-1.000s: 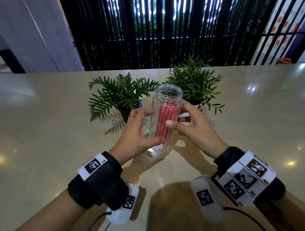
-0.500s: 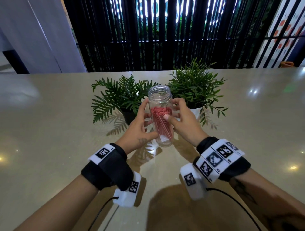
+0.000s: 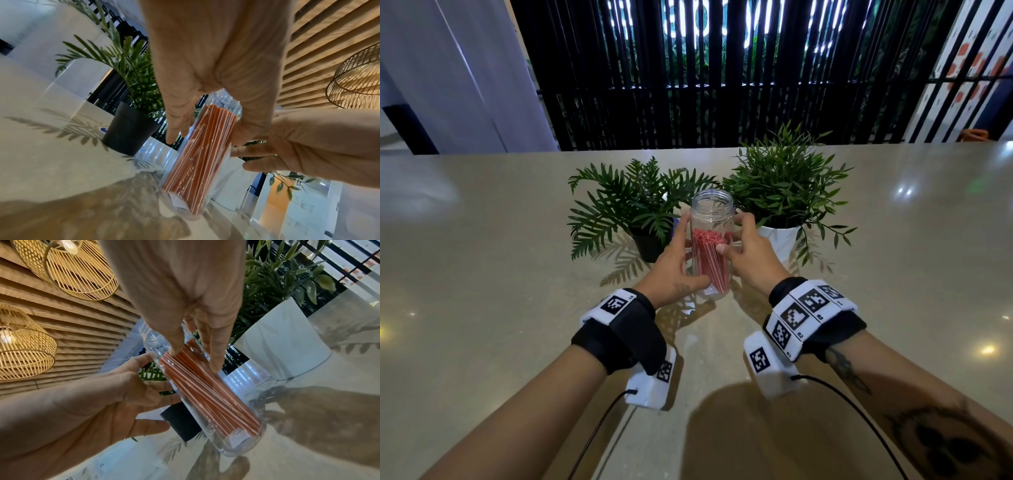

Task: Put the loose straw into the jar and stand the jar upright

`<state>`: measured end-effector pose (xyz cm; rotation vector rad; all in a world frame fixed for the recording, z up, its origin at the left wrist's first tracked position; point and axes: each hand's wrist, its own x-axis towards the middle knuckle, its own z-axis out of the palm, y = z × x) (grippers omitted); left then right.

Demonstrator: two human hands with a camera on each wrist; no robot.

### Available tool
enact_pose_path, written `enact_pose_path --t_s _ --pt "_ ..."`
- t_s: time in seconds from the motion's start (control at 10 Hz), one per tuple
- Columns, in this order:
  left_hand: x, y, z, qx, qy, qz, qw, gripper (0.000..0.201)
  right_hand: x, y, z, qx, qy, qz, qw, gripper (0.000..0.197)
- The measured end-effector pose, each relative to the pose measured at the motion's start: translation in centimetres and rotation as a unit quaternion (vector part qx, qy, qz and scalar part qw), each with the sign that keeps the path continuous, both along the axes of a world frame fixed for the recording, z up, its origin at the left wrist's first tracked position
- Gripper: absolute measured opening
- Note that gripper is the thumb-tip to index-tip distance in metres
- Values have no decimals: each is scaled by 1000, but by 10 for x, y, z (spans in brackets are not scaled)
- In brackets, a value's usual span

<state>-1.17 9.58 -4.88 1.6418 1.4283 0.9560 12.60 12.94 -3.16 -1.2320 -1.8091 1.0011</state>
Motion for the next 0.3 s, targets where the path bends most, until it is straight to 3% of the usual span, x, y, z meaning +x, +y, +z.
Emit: enact_pose_path --t_s 0.1,0.3 --pt "-1 1 -3 -5 -8 -5 1000 110 -1 2 -3 6 -9 -2 1000 40" --pt "2 3 0 -13 51 26 998 107 3 4 2 2 -62 -4 998 46"
